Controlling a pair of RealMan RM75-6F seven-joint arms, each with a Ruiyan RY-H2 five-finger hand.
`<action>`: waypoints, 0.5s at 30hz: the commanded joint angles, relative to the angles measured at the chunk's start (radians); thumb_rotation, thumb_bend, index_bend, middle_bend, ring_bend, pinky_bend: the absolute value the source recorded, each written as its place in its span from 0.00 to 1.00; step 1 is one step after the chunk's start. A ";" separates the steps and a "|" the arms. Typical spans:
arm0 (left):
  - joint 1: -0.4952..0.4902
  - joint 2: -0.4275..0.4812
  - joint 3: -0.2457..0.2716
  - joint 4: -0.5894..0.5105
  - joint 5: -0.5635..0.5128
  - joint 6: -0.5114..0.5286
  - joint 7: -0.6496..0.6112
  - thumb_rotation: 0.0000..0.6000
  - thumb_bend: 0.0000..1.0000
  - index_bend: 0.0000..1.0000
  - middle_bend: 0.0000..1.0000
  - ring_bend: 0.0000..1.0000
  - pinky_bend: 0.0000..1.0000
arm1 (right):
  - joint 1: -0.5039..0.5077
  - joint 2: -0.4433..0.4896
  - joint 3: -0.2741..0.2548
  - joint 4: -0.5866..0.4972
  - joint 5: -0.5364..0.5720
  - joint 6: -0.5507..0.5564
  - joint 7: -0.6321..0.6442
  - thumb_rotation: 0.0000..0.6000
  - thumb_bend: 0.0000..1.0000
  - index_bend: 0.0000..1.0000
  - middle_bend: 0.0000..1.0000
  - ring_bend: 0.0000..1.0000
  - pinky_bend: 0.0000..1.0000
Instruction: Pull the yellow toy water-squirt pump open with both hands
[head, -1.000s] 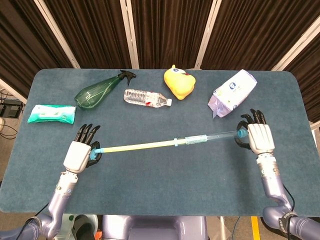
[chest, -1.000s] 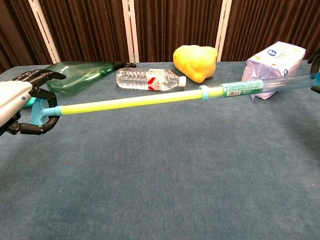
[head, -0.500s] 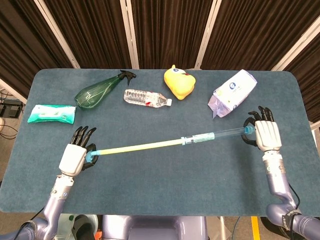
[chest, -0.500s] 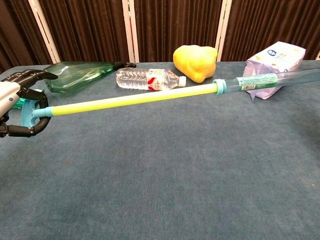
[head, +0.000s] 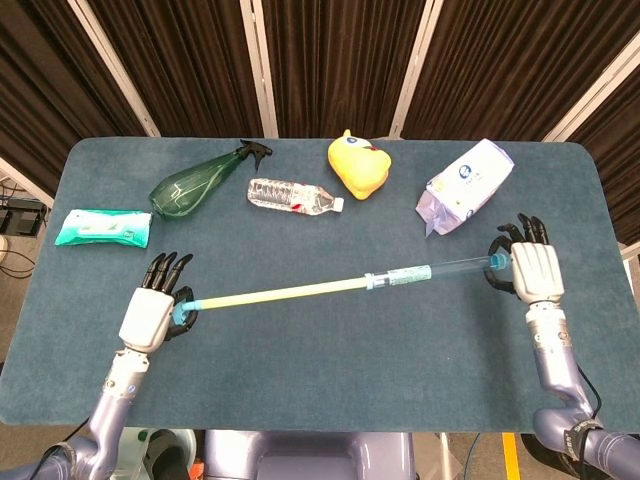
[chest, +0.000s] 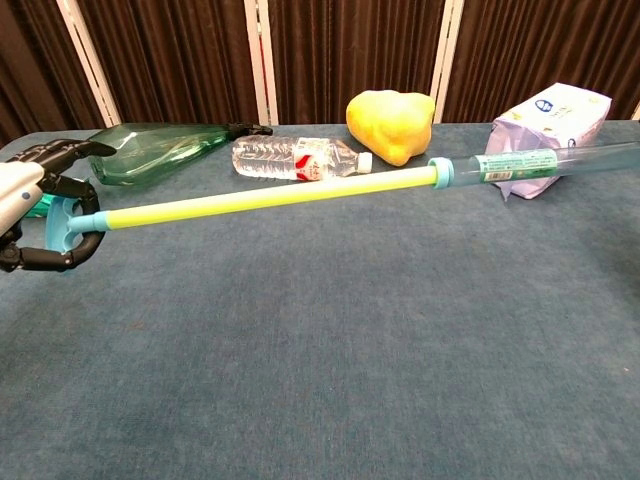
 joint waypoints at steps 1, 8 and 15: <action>-0.016 -0.023 -0.029 -0.008 -0.026 -0.024 0.022 1.00 0.07 0.00 0.00 0.00 0.05 | -0.003 -0.005 -0.011 -0.010 -0.006 0.004 -0.016 1.00 0.44 0.94 0.26 0.06 0.00; -0.049 -0.057 -0.074 -0.012 -0.087 -0.100 0.056 0.96 0.05 0.00 0.00 0.00 0.05 | -0.023 -0.021 -0.045 -0.040 -0.020 0.028 -0.069 1.00 0.43 0.89 0.23 0.05 0.00; -0.055 -0.056 -0.085 -0.024 -0.141 -0.173 0.052 0.83 0.00 0.00 0.00 0.00 0.05 | -0.040 0.001 -0.076 -0.081 0.042 -0.022 -0.159 1.00 0.37 0.33 0.03 0.00 0.00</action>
